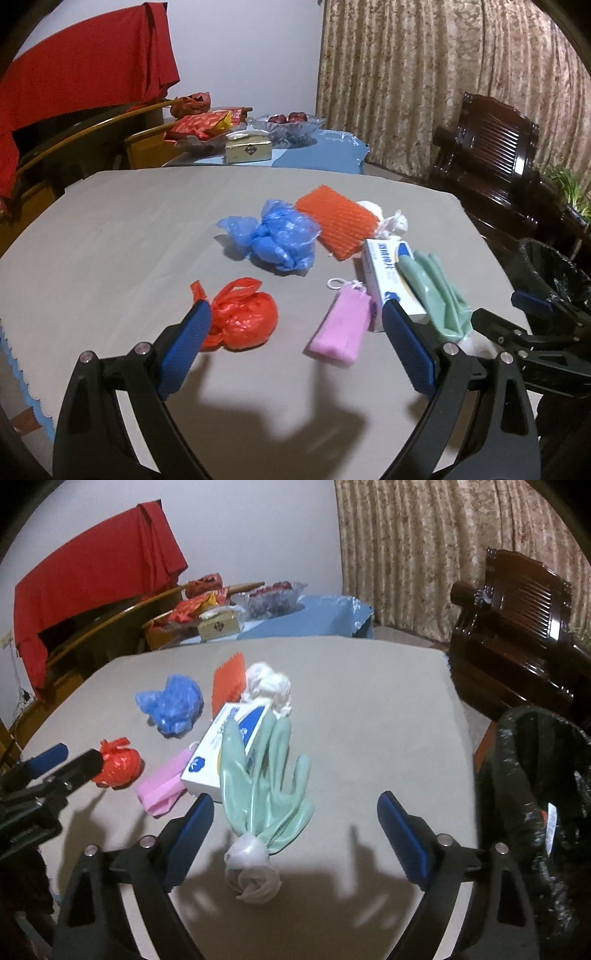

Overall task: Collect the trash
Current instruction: 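Grasp the green glove with the right gripper while the left gripper grasps the pink soap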

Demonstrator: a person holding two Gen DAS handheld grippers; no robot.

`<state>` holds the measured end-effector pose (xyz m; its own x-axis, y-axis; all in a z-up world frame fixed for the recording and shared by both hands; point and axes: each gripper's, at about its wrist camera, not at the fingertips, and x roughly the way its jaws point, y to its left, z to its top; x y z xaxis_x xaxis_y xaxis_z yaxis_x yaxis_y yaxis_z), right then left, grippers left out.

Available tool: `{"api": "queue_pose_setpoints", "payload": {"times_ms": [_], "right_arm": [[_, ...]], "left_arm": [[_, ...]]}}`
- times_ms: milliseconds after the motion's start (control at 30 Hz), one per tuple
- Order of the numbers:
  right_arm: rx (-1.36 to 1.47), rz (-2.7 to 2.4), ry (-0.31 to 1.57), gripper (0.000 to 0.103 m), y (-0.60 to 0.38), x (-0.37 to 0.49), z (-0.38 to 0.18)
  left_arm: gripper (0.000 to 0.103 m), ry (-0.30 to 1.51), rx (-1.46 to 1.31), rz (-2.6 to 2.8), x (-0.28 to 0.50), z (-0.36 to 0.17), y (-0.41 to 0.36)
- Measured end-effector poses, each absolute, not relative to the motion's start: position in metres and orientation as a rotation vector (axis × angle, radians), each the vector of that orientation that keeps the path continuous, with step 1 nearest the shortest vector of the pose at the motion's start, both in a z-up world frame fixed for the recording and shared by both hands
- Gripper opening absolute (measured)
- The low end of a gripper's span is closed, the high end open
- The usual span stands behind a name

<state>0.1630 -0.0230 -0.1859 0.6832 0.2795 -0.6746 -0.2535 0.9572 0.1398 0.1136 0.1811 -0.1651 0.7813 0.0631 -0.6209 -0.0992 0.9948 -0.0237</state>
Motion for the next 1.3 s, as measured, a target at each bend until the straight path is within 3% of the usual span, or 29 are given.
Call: {"api": "queue_pose_setpoints", "payload": {"times_ms": [267,633,800,1033,1200,1300], "right_arm": [[0.021,0.344,0.828,0.074,-0.006,0.173,-0.205],[0.076,0.414,0.879,0.026,-0.014,0.180,-0.209],[0.104,0.388,0.857,0.020,-0.030,0.182,-0.201],[0.120,0.327,0.812,0.019,-0.055,0.186,-0.189],[0.126,0.281,0.824,0.019,-0.068,0.192,-0.196],[0.128,0.275,0.831,0.019,-0.071,0.194,-0.200]], "left_arm": [[0.090,0.675,-0.063,0.106,0.114,-0.168,0.192],[0.085,0.683,-0.061,0.060,0.119,-0.172,0.178],[0.083,0.689,-0.050,0.036,0.124,-0.174,0.161],[0.076,0.725,-0.044,0.013,0.138,-0.188,0.150],[0.068,0.762,-0.047,0.002,0.146,-0.203,0.146],[0.058,0.794,-0.057,-0.008,0.151,-0.213,0.147]]}}
